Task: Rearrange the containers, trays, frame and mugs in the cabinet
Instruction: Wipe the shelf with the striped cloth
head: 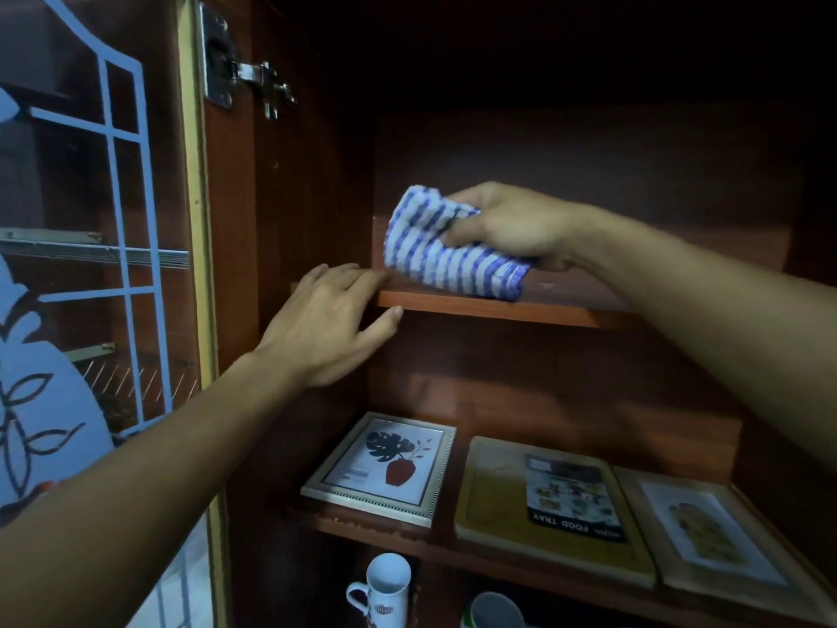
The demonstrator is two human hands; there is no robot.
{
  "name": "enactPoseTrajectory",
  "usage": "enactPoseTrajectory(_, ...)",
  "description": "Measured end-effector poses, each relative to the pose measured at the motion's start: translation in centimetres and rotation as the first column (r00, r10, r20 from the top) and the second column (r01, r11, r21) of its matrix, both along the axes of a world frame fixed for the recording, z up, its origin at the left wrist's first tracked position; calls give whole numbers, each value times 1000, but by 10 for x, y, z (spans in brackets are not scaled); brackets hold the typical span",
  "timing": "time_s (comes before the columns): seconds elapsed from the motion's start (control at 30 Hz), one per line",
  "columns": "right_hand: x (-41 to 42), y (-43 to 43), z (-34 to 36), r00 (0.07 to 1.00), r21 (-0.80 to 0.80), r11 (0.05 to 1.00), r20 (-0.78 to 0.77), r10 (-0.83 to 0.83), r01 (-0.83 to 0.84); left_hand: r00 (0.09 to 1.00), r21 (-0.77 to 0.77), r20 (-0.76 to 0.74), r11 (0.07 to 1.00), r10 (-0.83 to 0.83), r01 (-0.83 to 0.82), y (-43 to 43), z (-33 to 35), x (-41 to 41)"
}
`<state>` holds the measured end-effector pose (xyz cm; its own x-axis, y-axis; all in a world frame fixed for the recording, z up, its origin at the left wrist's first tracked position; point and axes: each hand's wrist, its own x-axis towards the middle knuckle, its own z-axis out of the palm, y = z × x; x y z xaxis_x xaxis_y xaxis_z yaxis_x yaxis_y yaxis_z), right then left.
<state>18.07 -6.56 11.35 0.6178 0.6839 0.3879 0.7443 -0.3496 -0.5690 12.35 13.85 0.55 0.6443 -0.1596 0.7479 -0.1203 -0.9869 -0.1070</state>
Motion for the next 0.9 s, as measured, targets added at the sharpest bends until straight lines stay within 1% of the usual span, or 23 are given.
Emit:
enactPoseTrajectory(0.07,10,-17,7,995,100,991,21,-93,90,1000,-4,-10,1000,-9,9,-7,3,2)
enactPoseTrajectory(0.1,17,-28,11,988,124,981,34,-152,147,1000,-3,-9,1000,-17,17,-12,5,3)
enactPoseTrajectory(0.17,32,-51,20,959,119,957,77,-274,264,999,0,0,999,-47,47,-22,8,5)
enactPoseTrajectory(0.23,45,-73,26,891,50,916,212,-400,399,997,20,8,997,-78,78,-30,10,9)
enactPoseTrajectory(0.27,50,-84,28,834,4,878,310,-456,479,995,30,10,995,-94,94,-34,10,10)
enactPoseTrajectory(0.33,57,-102,30,676,-56,765,511,-530,642,993,38,9,992,-117,117,-39,10,12)
enactPoseTrajectory(0.37,60,-110,30,607,-74,705,578,-546,705,993,37,3,992,-119,118,-41,9,13)
enactPoseTrajectory(0.4,63,-118,30,559,-98,648,611,-560,755,993,35,-4,993,-114,115,-42,8,14)
enactPoseTrajectory(0.47,69,-134,26,505,-151,536,609,-611,831,994,24,-16,994,-104,105,-42,6,15)
enactPoseTrajectory(0.53,74,-147,20,459,-238,400,589,-666,885,995,15,-18,995,-99,99,-43,5,16)
enactPoseTrajectory(0.57,79,-152,17,456,-294,349,582,-674,890,995,10,-19,995,-98,98,-43,5,16)
enactPoseTrajectory(0.6,84,-156,13,473,-360,313,571,-671,879,995,6,-21,995,-98,98,-43,6,16)
enactPoseTrajectory(0.63,86,-158,10,498,-418,296,547,-673,859,995,3,-22,995,-97,98,-44,6,16)
enactPoseTrajectory(0.67,88,-158,6,522,-459,296,512,-682,838,995,1,-21,995,-99,99,-44,5,16)
enactPoseTrajectory(0.73,90,-154,2,566,-483,339,469,-678,807,995,-2,-15,995,-103,103,-43,5,16)
enactPoseTrajectory(0.8,87,-146,-1,620,-470,416,471,-628,778,995,1,-7,995,-102,102,-43,4,16)
enactPoseTrajectory(0.9,75,-132,-3,706,-426,568,504,-498,705,995,4,-4,995,-97,97,-43,4,17)
